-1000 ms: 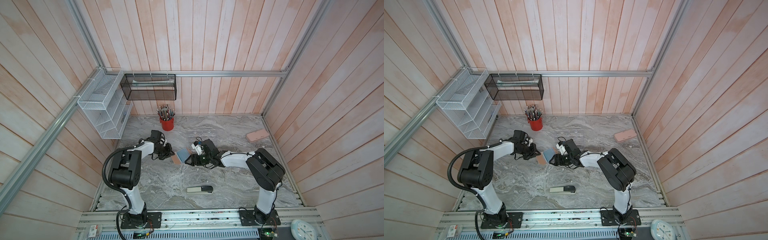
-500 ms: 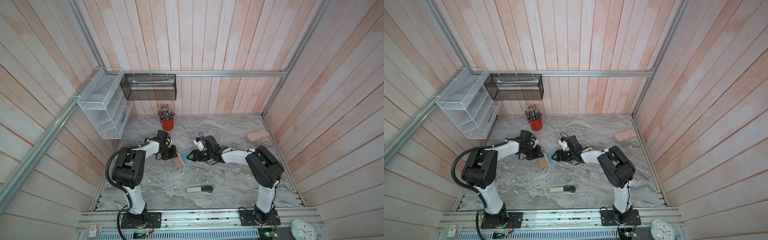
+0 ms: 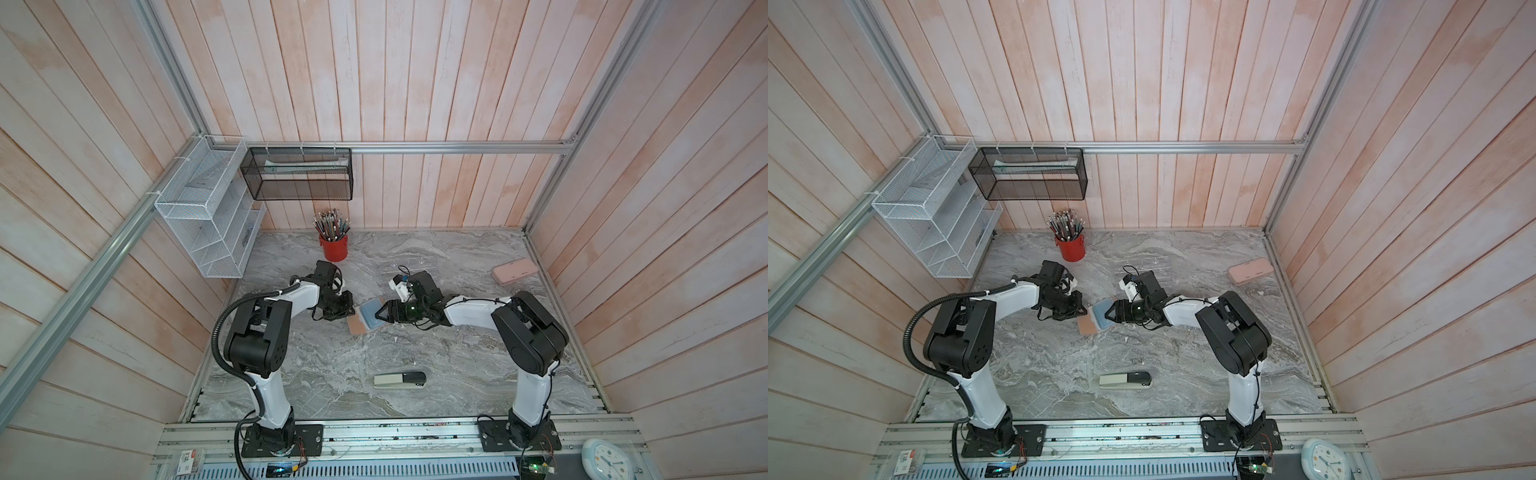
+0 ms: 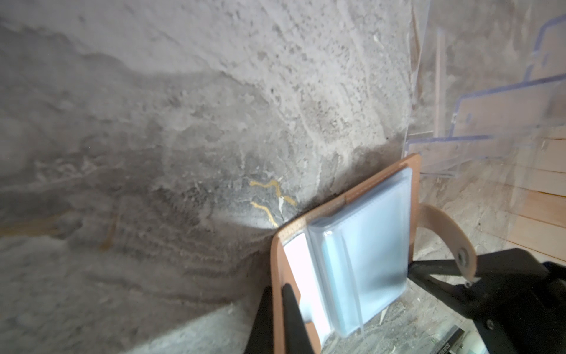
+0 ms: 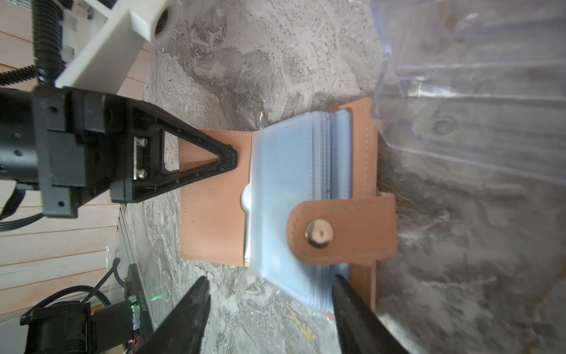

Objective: Take the credit cards out of the card holder
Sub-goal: Open the card holder at the center of the table.

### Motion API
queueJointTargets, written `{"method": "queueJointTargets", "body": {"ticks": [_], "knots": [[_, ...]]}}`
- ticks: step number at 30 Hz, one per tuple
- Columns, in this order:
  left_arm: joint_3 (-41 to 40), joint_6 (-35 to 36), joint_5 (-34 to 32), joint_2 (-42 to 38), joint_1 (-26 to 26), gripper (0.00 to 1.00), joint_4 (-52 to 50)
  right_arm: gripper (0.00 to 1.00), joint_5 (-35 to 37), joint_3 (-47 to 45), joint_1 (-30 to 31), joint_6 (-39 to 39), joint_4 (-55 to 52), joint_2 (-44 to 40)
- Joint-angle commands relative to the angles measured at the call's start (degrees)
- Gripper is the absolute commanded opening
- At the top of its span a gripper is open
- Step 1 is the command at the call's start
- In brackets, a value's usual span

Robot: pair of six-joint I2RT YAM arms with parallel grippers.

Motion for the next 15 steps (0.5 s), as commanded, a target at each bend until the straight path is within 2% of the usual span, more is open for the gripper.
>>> {"method": "queueJointTargets", "body": {"ticks": [1,15], "knots": [[0.33,0.80,-2.80,1.29,-0.13,0.00,-1.21,0.64,-0.96,-1.10,0.21,-0.24,0.66,-0.48],[0.55,1.32,-4.33,0.93,-0.16,0.00,-1.68,0.64,-1.07,0.16,0.95,-0.86,0.05,-0.59]]}}
